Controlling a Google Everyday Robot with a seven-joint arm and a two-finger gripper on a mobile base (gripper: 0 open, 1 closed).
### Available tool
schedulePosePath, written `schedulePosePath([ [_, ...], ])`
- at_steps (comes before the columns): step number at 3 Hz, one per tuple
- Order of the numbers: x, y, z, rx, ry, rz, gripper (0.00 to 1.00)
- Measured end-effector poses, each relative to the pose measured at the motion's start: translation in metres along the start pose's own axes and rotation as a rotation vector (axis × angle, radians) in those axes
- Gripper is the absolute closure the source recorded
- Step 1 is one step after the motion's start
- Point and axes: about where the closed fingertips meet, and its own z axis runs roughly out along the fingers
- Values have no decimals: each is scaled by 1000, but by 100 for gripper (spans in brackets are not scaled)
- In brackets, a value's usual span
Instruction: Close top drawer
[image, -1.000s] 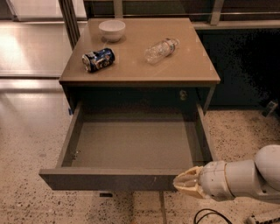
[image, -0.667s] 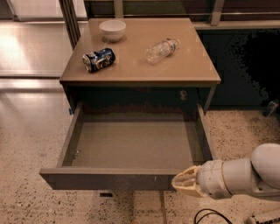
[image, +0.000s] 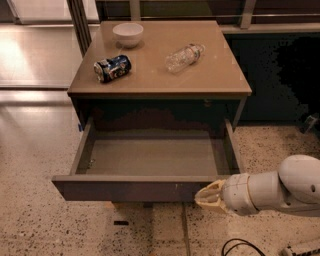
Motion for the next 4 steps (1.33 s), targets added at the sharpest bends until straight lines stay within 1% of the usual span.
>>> schedulePosePath([
  [1, 0, 0, 0, 0, 0, 0, 100],
  [2, 1, -3, 8, 4, -7, -15, 100],
  [3, 0, -25, 22, 39, -15, -54, 100],
  [4, -2, -31, 24, 48, -14, -68, 100],
])
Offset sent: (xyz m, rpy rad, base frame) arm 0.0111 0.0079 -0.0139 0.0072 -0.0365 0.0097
